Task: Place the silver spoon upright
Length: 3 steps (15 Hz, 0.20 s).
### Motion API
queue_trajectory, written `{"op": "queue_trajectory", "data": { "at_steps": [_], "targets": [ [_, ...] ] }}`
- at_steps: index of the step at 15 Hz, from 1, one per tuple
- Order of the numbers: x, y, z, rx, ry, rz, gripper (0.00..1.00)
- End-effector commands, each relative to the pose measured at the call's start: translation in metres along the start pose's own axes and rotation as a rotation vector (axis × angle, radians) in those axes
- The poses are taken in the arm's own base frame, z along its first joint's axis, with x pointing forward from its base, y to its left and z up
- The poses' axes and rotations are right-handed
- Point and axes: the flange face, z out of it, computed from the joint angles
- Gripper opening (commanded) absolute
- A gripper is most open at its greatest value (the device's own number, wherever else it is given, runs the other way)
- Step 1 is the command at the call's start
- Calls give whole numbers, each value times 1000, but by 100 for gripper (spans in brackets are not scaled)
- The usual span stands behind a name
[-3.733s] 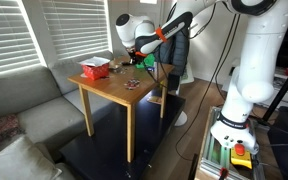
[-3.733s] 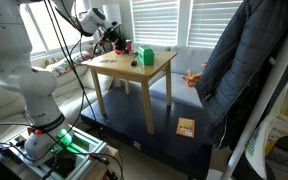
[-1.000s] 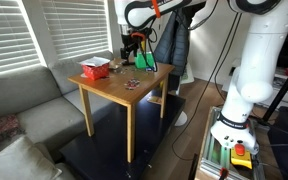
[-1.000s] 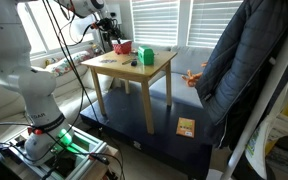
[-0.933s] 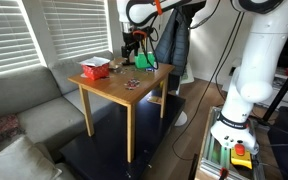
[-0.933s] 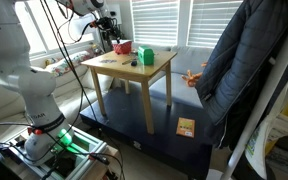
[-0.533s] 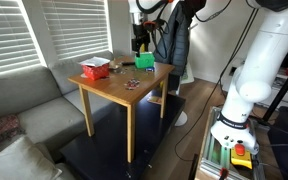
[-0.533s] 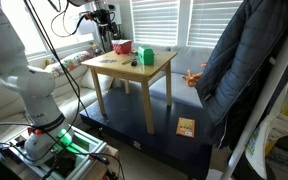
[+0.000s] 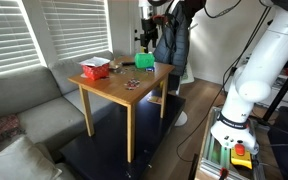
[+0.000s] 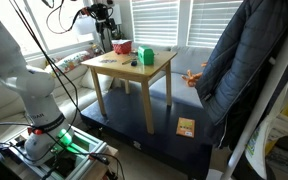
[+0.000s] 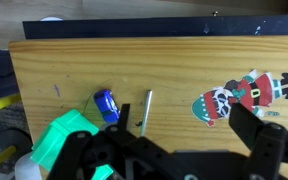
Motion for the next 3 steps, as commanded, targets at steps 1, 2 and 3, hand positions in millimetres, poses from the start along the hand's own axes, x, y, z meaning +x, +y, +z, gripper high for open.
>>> {"op": "queue_trajectory", "data": {
  "at_steps": [1,2,3],
  "targets": [
    [0,0,0,0,-4,0,100],
    [0,0,1,0,-5,-1,100],
    [0,0,2,0,-6,-1,100]
  ]
}}
